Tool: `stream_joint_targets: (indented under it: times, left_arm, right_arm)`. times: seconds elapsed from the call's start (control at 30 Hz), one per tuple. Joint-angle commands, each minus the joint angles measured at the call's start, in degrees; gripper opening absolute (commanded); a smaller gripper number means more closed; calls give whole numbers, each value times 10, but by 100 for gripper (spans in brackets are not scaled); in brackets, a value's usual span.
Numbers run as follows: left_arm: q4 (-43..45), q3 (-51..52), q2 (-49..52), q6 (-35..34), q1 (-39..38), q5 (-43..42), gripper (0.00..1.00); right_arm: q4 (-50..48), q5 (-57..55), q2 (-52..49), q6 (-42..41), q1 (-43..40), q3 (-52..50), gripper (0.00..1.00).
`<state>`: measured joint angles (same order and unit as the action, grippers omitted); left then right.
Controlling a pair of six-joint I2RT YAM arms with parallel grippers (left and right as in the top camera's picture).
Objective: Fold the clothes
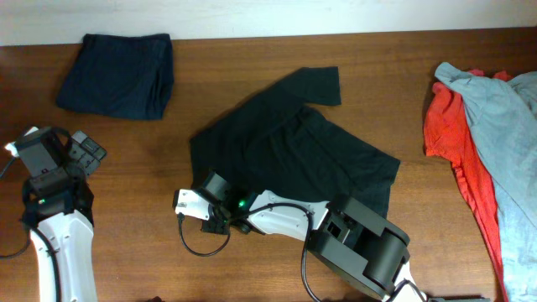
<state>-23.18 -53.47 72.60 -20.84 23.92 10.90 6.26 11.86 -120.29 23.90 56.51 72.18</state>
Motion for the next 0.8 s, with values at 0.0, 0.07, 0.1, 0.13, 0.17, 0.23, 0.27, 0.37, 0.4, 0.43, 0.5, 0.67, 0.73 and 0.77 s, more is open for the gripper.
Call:
stream_joint_targets:
  times: [0.0,0.07,0.1,0.13,0.17,0.23,0.27,0.37,0.4,0.43,0.5,0.67,0.73,0.77]
  left_arm:
    - [-1,-7,2,-6,2,-6,99]
    - [-1,-7,2,-6,2,-6,99]
    - [-1,-7,2,-6,2,-6,99]
    - [-1,-7,2,-6,3,-6,99]
    - [-1,-7,2,-6,2,-6,99]
    - [-1,-7,2,-6,2,-6,100]
    - [-1,-7,2,-6,2,-6,99]
    - [-1,-7,2,-6,2,-6,99]
    - [-1,-7,2,-6,2,-6,100]
    - [-1,-7,2,-6,3,-6,99]
    - [-1,-7,2,-6,3,-6,100]
    - [-1,-7,2,-6,2,-6,99]
    - [-1,-7,2,-6,3,-6,99]
    - [-1,-7,2,-6,3,-6,99]
  right_arm:
    - [-1,1,-9,-4,2,11,4]
    - [-1,-2,-5,-4,2,17,4]
    - [-1,-6,-2,-4,2,19,4]
    - [-1,-10,2,-4,2,20,4]
    - [-1,-12,5,-4,2,20,4]
    - [-1,-12,10,-4,2,20,4]
    - [-1,-14,10,-11,2,20,4]
    - [3,-19,10,-23,2,20,4]
    - [5,-19,10,-23,2,20,4]
    - [6,-19,10,-23,2,20,4]
    - [6,-19,10,-23,2,20,4]
    - [10,-20,10,-23,1,20,42]
    - [10,-20,10,-23,1,20,64]
    - [10,-20,10,-23,1,20,72]
